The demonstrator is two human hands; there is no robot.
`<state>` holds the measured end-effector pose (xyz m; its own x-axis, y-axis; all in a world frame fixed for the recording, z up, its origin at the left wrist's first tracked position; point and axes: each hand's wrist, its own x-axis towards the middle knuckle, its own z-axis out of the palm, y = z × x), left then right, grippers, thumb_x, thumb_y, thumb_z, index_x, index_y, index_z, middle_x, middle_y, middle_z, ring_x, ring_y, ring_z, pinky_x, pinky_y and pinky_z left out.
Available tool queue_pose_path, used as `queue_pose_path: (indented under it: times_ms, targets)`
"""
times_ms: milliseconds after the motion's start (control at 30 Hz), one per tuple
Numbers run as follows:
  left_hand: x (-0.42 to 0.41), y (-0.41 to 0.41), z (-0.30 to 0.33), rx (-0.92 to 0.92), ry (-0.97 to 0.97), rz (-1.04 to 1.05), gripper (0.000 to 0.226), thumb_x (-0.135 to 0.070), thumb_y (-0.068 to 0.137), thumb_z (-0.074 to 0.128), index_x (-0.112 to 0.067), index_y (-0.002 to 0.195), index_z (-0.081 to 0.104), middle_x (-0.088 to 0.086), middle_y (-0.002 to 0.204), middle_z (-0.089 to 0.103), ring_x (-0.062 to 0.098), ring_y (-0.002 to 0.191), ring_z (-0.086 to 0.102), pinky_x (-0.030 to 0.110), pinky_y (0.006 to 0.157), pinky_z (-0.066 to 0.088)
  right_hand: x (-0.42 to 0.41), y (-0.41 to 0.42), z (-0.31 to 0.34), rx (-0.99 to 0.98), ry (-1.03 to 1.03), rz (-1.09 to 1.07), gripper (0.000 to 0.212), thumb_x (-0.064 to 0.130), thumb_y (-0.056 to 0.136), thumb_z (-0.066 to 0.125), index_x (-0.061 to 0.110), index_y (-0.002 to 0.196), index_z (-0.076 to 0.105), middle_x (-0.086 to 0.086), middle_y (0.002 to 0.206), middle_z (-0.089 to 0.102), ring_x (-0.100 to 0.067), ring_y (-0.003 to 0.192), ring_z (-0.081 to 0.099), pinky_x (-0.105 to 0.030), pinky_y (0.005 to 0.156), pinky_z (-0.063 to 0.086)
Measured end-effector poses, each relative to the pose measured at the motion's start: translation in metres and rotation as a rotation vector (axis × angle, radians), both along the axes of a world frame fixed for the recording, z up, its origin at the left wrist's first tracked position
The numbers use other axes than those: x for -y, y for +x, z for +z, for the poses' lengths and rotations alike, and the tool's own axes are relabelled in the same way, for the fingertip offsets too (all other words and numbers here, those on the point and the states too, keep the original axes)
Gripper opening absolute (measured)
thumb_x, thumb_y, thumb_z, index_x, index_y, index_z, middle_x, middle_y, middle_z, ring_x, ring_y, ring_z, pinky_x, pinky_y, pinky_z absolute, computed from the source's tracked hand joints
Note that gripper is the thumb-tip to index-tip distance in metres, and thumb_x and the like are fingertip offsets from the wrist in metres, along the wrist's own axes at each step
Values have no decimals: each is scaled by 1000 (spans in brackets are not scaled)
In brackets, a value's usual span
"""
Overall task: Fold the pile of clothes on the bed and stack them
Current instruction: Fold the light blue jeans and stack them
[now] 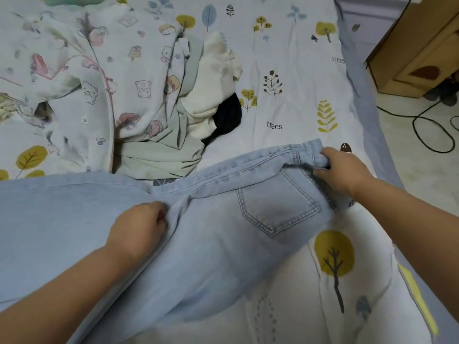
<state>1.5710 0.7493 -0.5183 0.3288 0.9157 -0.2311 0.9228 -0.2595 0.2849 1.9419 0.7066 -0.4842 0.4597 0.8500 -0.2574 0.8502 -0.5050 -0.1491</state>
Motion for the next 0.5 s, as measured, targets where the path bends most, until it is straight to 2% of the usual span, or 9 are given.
queue_pose_path:
  times_ms: [67, 100, 167, 200, 267, 300, 367, 433, 500]
  targets:
    - [-2, 3, 5, 99, 32, 21, 12, -27, 86, 56, -17, 80, 52, 1, 82, 62, 25, 80, 58, 30, 61, 35, -8, 7, 1, -207, 123, -116, 17, 21, 84, 67, 11, 78, 55, -10, 79, 58, -31, 87, 54, -32, 62, 35]
    - [-3, 6, 9, 133, 28, 21, 21, -37, 83, 61, -19, 80, 50, -4, 79, 59, 22, 77, 58, 30, 60, 36, -13, 9, 2, -337, 184, -192, 17, 19, 82, 70, 12, 75, 56, -7, 75, 57, -27, 82, 54, -31, 62, 37]
    - [0, 12, 12, 85, -2, 7, 36, -52, 76, 65, -23, 88, 48, -9, 85, 54, 18, 77, 55, 30, 62, 38, -21, 10, 4, -586, 280, -333, 14, 14, 81, 72, 10, 91, 63, -7, 86, 62, -22, 83, 57, -29, 71, 44]
    - [1, 14, 11, 0, -6, -32, 34, -49, 78, 64, -23, 94, 48, -7, 91, 56, 19, 82, 55, 31, 65, 40, -23, 11, 3, -648, 283, -364, 19, 11, 81, 71, 9, 99, 64, -8, 91, 63, -21, 84, 57, -29, 74, 45]
    - [-4, 11, 9, -47, -13, -78, 17, -29, 86, 58, -18, 99, 55, 3, 98, 63, 26, 91, 58, 32, 71, 43, -29, 14, -3, -597, 250, -352, 19, 10, 84, 67, 4, 102, 63, -10, 93, 60, -22, 85, 55, -31, 76, 44]
    - [-12, 9, 9, 50, -45, -43, 7, -20, 88, 56, -14, 92, 57, 6, 90, 65, 28, 87, 59, 31, 70, 43, -32, 17, -5, -515, 261, -345, 17, 11, 85, 66, 2, 99, 63, -11, 90, 59, -22, 84, 54, -31, 74, 44]
    - [-36, 2, 16, 345, -166, 111, 15, -9, 88, 59, -14, 74, 58, 4, 69, 62, 21, 68, 56, 18, 61, 41, -36, 24, -9, -342, 323, -356, 16, 17, 85, 65, 2, 89, 61, -10, 79, 57, -23, 79, 51, -29, 61, 38]
    - [-60, -2, 19, 521, -146, 274, 16, -11, 86, 64, -18, 71, 60, 3, 66, 62, 16, 60, 52, 11, 54, 38, -37, 28, -15, -248, 305, -374, 24, 27, 85, 65, 5, 85, 55, -8, 75, 54, -24, 78, 48, -30, 56, 33]
    - [-71, -1, 11, 261, 3, 200, 6, -16, 84, 66, -15, 79, 63, 11, 78, 65, 25, 69, 55, 26, 64, 41, -38, 28, -26, -218, 145, -376, 31, 36, 88, 60, 7, 90, 52, -14, 91, 58, -25, 83, 48, -30, 67, 35]
